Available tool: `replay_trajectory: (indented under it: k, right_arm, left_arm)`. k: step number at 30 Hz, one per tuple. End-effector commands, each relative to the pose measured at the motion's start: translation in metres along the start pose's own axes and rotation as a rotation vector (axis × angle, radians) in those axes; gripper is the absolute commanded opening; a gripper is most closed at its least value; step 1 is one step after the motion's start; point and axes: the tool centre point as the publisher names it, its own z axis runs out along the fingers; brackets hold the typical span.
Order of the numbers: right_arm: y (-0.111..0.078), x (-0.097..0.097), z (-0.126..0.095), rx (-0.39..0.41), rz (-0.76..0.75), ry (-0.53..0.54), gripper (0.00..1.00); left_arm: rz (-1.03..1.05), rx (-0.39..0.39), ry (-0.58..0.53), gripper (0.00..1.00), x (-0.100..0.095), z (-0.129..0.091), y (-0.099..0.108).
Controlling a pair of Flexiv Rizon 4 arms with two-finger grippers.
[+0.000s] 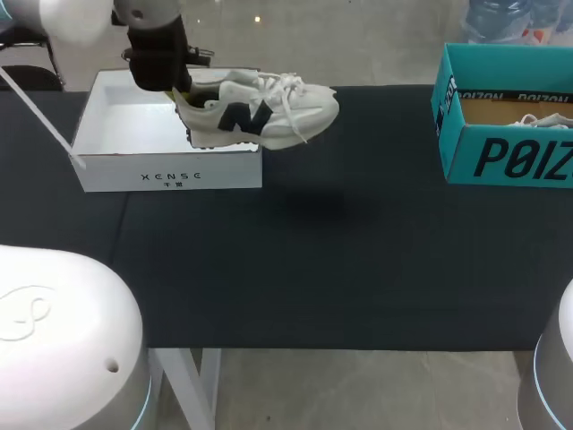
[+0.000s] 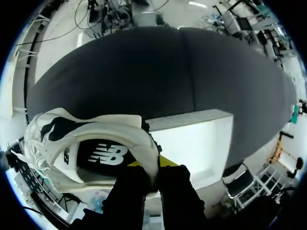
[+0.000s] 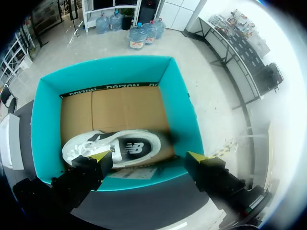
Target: Take the shoe out of the shoebox, open the shoe tongue, remove and reinsert the insole, then place the shoe into the shoebox
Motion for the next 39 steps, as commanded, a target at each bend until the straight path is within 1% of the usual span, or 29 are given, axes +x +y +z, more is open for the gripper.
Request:
replay_trajectory:
  k: [1, 3, 6, 8, 12, 20, 25, 29, 30, 31, 32, 36, 39]
  right_arm:
    - [0.000, 0.000, 0.000, 0.000, 0.001, -0.001, 1.00]
    - [0.000, 0.000, 0.000, 0.000, 0.001, -0.001, 1.00]
    - [0.000, 0.000, 0.000, 0.000, 0.001, -0.001, 1.00]
    - [0.000, 0.000, 0.000, 0.000, 0.001, -0.001, 1.00]
    - [0.000, 0.000, 0.000, 0.000, 0.001, -0.001, 1.00]
    - [0.000, 0.000, 0.000, 0.000, 0.001, -0.001, 1.00]
    - [0.000, 0.000, 0.000, 0.000, 0.001, -0.001, 1.00]
    - [0.000, 0.000, 0.000, 0.000, 0.001, -0.001, 1.00]
    - [0.000, 0.000, 0.000, 0.000, 0.001, -0.001, 1.00]
    - [0.000, 0.000, 0.000, 0.000, 0.001, -0.001, 1.00]
    - [0.000, 0.000, 0.000, 0.000, 0.001, -0.001, 1.00]
    - [0.000, 0.000, 0.000, 0.000, 0.001, -0.001, 1.00]
    - [0.000, 0.000, 0.000, 0.000, 0.001, -0.001, 1.00]
  left_arm:
    - [-0.007, -0.181, 0.000, 0.00, -0.016, 0.015, -0.046]
    - [-0.015, -0.166, -0.015, 0.00, -0.026, 0.022, -0.053]
    - [-0.018, -0.171, -0.021, 0.00, -0.040, 0.033, -0.061]
    - [-0.010, -0.156, -0.020, 0.00, -0.051, 0.041, -0.068]
    - [0.023, -0.160, -0.001, 0.00, -0.073, 0.055, -0.079]
    - [0.041, -0.136, 0.019, 0.00, -0.113, 0.074, -0.072]
    - [0.040, -0.069, 0.024, 0.00, -0.136, 0.080, -0.069]
    - [0.036, -0.046, 0.036, 0.00, -0.153, 0.081, -0.070]
    - [0.031, -0.020, 0.039, 0.00, -0.157, 0.081, -0.070]
    - [0.024, -0.012, 0.047, 0.00, -0.161, 0.082, -0.071]
    - [0.031, -0.013, 0.058, 0.00, -0.165, 0.082, -0.072]
    - [0.024, 0.037, 0.072, 0.00, -0.182, 0.083, -0.079]
    - [0.027, 0.046, 0.082, 0.00, -0.191, 0.081, -0.085]
